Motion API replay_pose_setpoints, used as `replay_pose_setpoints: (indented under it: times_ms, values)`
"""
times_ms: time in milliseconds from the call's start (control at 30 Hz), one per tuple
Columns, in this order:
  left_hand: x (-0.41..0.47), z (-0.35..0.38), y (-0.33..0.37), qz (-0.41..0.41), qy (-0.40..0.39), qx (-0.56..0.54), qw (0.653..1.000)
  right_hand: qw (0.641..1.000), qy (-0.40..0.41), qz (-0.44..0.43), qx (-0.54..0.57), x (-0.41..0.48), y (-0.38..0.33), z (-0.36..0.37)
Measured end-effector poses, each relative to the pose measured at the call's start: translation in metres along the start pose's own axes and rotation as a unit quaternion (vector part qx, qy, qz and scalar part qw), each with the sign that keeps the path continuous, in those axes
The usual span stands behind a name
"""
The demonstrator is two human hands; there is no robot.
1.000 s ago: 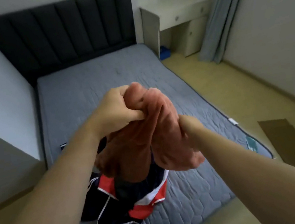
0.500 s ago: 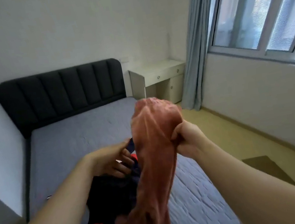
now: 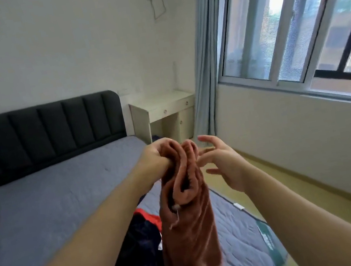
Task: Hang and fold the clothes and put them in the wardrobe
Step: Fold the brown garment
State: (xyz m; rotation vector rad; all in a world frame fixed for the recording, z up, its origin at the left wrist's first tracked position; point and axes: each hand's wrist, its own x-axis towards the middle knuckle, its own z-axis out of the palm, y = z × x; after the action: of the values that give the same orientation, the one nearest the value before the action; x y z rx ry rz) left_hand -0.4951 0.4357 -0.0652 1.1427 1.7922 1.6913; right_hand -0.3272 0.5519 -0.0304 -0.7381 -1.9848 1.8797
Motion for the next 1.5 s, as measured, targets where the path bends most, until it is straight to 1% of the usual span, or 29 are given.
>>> replay_pose_setpoints:
  times_ms: [67,133,200,267,333,467,533,600,667,700,767,800,833,900,933,1000,1033,1067,1133,1200,1233,1267,1300,1333,1367,1400,1433,1467,1500]
  values:
    - [0.005,0.011,-0.018,-0.003,-0.035,0.069,0.997,1.000,-0.007,0.005,-0.001,0.002,0.000,-0.007]
    - [0.010,0.021,-0.028,-0.001,-0.044,0.066,0.997,0.998,-0.047,0.027,-0.025,0.003,0.006,-0.012]
    - [0.023,0.029,-0.024,-0.016,-0.021,0.038,0.999,0.997,-0.050,0.017,-0.057,0.006,0.014,-0.016]
    - [0.039,0.031,-0.021,-0.008,-0.016,0.041,0.999,0.998,-0.027,0.007,-0.061,0.009,0.020,-0.022]
    - [0.052,0.030,-0.015,0.032,-0.038,0.070,0.996,0.996,-0.008,0.011,-0.090,0.014,0.020,-0.025]
    - [0.069,0.027,-0.011,0.102,-0.049,0.168,0.979,0.967,0.079,0.018,-0.241,0.033,0.017,-0.032]
    - [0.082,0.024,-0.005,0.105,-0.018,0.193,0.975,0.957,0.098,0.025,-0.273,0.042,0.013,-0.044]
    - [0.105,0.016,0.008,0.056,0.054,0.189,0.979,0.950,0.165,0.011,-0.265,0.051,0.008,-0.066]
    - [0.132,0.005,0.032,0.034,0.130,0.203,0.970,0.943,0.292,0.005,-0.158,0.059,-0.009,-0.091]
    - [0.144,0.003,0.049,0.055,0.145,0.214,0.964,0.929,0.355,-0.003,-0.104,0.061,-0.021,-0.102]
    - [0.159,0.009,0.085,0.113,0.164,0.197,0.960,0.895,0.435,-0.048,-0.084,0.066,-0.050,-0.117]
    - [0.164,0.017,0.102,0.138,0.168,0.177,0.960,0.891,0.438,-0.074,-0.092,0.068,-0.065,-0.123]
    - [0.165,0.026,0.117,0.150,0.163,0.165,0.961,0.901,0.410,-0.095,-0.105,0.066,-0.079,-0.125]
    - [0.168,0.042,0.137,0.131,0.095,0.181,0.970,0.927,0.319,-0.088,-0.176,0.062,-0.099,-0.130]
    - [0.168,0.047,0.141,0.103,0.038,0.205,0.973,0.920,0.300,-0.072,-0.242,0.059,-0.104,-0.137]
    - [0.162,0.047,0.145,0.026,-0.076,0.243,0.967,0.878,0.322,-0.035,-0.352,0.049,-0.109,-0.156]
    - [0.163,0.043,0.146,0.007,-0.113,0.238,0.965,0.872,0.334,-0.011,-0.358,0.044,-0.110,-0.168]
    - [0.166,0.039,0.149,0.009,-0.124,0.225,0.966,0.876,0.338,0.012,-0.345,0.040,-0.112,-0.180]
    - [0.170,0.036,0.160,0.060,-0.080,0.150,0.984,0.872,0.386,0.003,-0.302,0.032,-0.117,-0.198]
    - [0.169,0.047,0.164,0.152,0.005,0.096,0.984,0.829,0.442,-0.061,-0.338,0.033,-0.122,-0.216]
    - [0.163,0.057,0.164,0.171,0.017,0.117,0.978,0.834,0.409,-0.052,-0.368,0.031,-0.125,-0.220]
    - [0.159,0.069,0.161,0.164,-0.028,0.199,0.966,0.854,0.335,-0.007,-0.398,0.029,-0.126,-0.221]
    - [0.153,0.078,0.158,0.132,-0.125,0.312,0.933,0.871,0.272,0.057,-0.404,0.024,-0.126,-0.223]
    - [0.148,0.082,0.157,0.106,-0.180,0.388,0.898,0.873,0.248,0.086,-0.412,0.020,-0.126,-0.228]
    - [0.148,0.084,0.160,0.112,-0.180,0.420,0.883,0.857,0.271,0.063,-0.434,0.016,-0.128,-0.235]
    - [0.149,0.084,0.164,0.141,-0.131,0.380,0.905,0.829,0.329,0.013,-0.452,0.014,-0.131,-0.245]
    - [0.152,0.082,0.165,0.171,-0.057,0.302,0.936,0.812,0.380,-0.022,-0.443,0.014,-0.132,-0.252]
    - [0.152,0.081,0.163,0.172,-0.019,0.265,0.949,0.810,0.373,-0.017,-0.452,0.012,-0.133,-0.256]
    - [0.148,0.083,0.163,0.143,-0.053,0.266,0.952,0.823,0.325,0.021,-0.465,0.008,-0.133,-0.255]
